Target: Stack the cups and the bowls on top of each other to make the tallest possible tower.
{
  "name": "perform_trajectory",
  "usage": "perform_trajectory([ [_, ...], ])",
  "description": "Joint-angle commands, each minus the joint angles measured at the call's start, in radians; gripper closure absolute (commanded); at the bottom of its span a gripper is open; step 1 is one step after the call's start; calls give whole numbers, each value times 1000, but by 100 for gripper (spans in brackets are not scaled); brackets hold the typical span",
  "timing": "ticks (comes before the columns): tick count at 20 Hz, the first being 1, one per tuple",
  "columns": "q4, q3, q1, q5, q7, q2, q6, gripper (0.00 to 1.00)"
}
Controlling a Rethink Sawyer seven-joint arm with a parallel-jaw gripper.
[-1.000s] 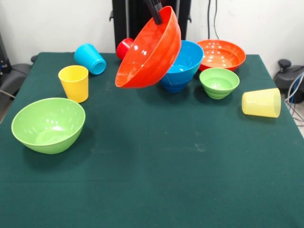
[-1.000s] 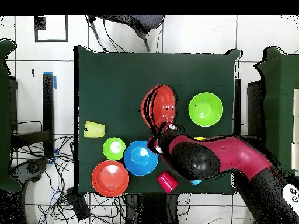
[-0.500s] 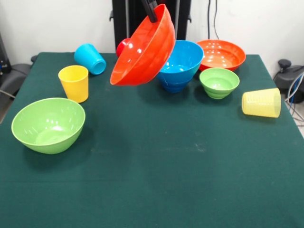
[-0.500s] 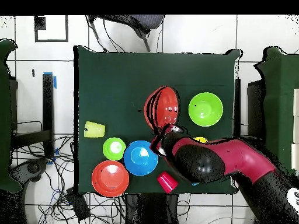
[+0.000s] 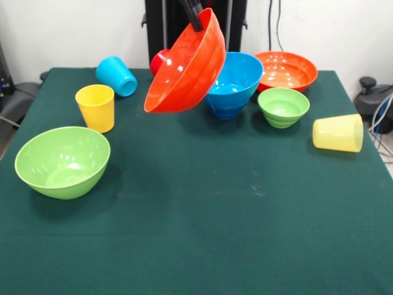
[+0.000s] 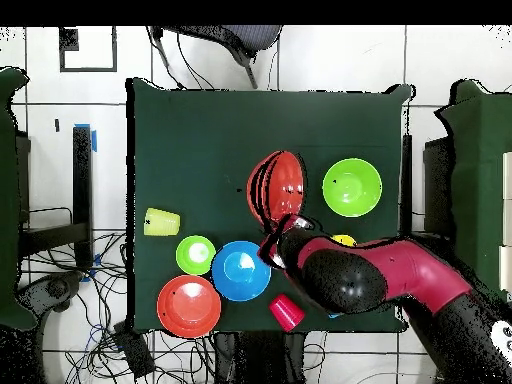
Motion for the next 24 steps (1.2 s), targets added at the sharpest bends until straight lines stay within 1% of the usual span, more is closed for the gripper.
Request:
perform_trajectory([
  [1,34,-9,19,-74,-12,69,37,100],
  [3,33,-23,9,-105,-33,93,35,100],
  [5,36,-18,-10,-112,-41,119,27,100],
  [8,41,-37,-10,-144,-30,140,5,100],
  [9,42,-38,-20,-151,-33,151,2,100],
  [15,58,-27,-39,-196,-29,161,0,100],
  [20,46,-55,-15,-242,5,173,-20,100],
  [24,41,-56,-15,-250,16,181,-16,100],
])
